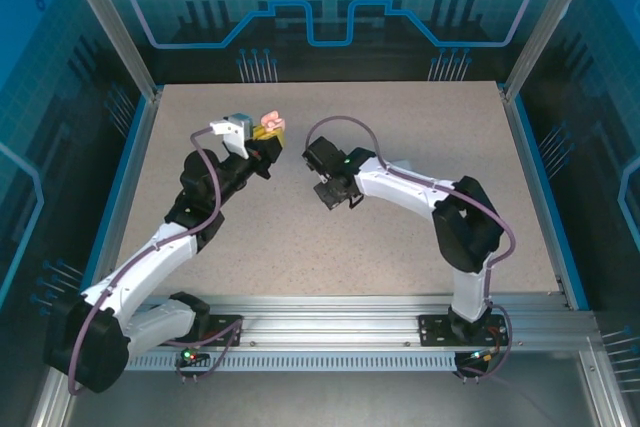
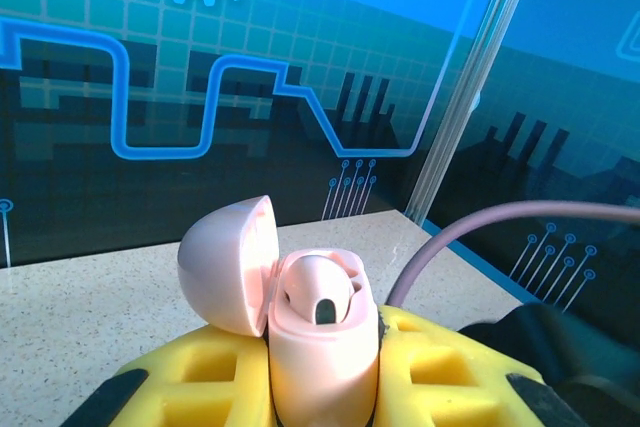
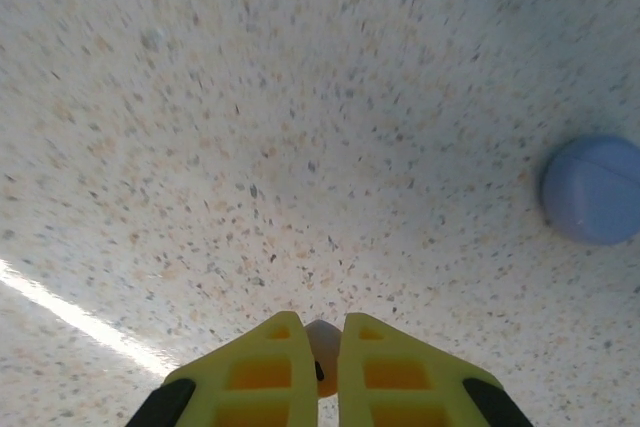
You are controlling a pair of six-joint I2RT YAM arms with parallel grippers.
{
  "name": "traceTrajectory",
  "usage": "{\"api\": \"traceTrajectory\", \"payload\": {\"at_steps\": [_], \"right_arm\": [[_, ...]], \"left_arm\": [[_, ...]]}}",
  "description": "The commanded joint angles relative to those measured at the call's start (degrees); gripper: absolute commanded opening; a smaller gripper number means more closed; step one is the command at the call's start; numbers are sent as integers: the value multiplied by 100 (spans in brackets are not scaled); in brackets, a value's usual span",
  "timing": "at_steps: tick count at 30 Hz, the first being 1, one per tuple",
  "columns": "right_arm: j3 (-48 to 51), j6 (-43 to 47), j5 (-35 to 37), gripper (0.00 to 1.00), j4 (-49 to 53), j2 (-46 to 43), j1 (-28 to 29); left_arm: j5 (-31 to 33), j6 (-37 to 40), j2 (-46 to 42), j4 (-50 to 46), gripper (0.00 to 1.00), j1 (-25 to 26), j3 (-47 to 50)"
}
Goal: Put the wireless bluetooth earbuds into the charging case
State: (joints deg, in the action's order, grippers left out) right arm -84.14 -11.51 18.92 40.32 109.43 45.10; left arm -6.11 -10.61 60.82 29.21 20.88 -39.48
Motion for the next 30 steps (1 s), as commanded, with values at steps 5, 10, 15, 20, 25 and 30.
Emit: {"api": "traceTrajectory", "payload": {"at_steps": [5, 10, 15, 20, 25, 30], "right_arm": [[37, 49, 44, 8, 635, 577, 221], [-17, 252, 9, 10, 746, 835, 432], [-120, 289, -51, 15, 907, 1058, 464], [-180, 144, -206, 33, 984, 1070, 465], [-290, -278, -449, 55, 1082, 685, 464], [-625, -1576, -724, 56, 1485, 365, 322]], "left_arm": [[22, 68, 44, 196, 0, 60, -112], [18, 74, 40, 201, 0, 70, -135], [22, 85, 29, 223, 0, 73, -156], [31, 79, 9, 245, 0, 73, -128], [26, 67, 7, 288, 0, 71, -134], [81, 24, 38, 344, 0, 68, -146]]}}
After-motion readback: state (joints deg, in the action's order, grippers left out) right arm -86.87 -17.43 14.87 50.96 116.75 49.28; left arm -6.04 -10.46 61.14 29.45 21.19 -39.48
